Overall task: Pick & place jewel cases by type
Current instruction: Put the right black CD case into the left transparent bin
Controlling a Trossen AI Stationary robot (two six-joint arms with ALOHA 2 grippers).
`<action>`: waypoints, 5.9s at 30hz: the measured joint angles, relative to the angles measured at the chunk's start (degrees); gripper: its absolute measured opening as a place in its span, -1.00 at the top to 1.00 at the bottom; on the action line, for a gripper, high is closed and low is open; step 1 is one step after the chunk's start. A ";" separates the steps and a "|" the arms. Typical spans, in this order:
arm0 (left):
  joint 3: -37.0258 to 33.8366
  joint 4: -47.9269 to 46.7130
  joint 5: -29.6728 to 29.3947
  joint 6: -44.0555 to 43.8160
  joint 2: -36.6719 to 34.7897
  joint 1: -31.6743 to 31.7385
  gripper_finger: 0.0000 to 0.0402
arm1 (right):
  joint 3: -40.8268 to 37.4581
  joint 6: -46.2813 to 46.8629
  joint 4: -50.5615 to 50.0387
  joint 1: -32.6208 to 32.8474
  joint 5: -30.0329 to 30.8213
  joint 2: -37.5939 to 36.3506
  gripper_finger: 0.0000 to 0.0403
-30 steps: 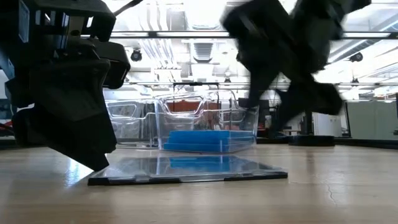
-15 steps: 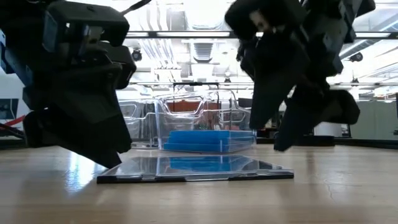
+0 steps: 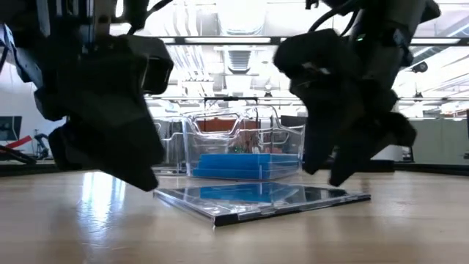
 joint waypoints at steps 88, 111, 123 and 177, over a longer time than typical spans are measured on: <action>0.09 6.62 4.87 6.19 4.42 0.40 0.27 | -0.39 -3.78 20.14 -0.86 -4.83 -2.72 0.03; 1.40 -2.27 1.84 6.95 -2.46 -0.29 0.27 | -0.69 2.98 9.46 -1.15 -7.71 0.57 0.03; 0.43 -6.91 -1.28 4.38 -0.33 -2.03 0.27 | -1.73 2.29 9.89 -4.22 -4.77 0.68 0.02; -0.85 1.46 -1.14 8.66 3.38 0.90 0.27 | 0.38 -2.15 22.48 -5.19 -12.79 -1.25 0.03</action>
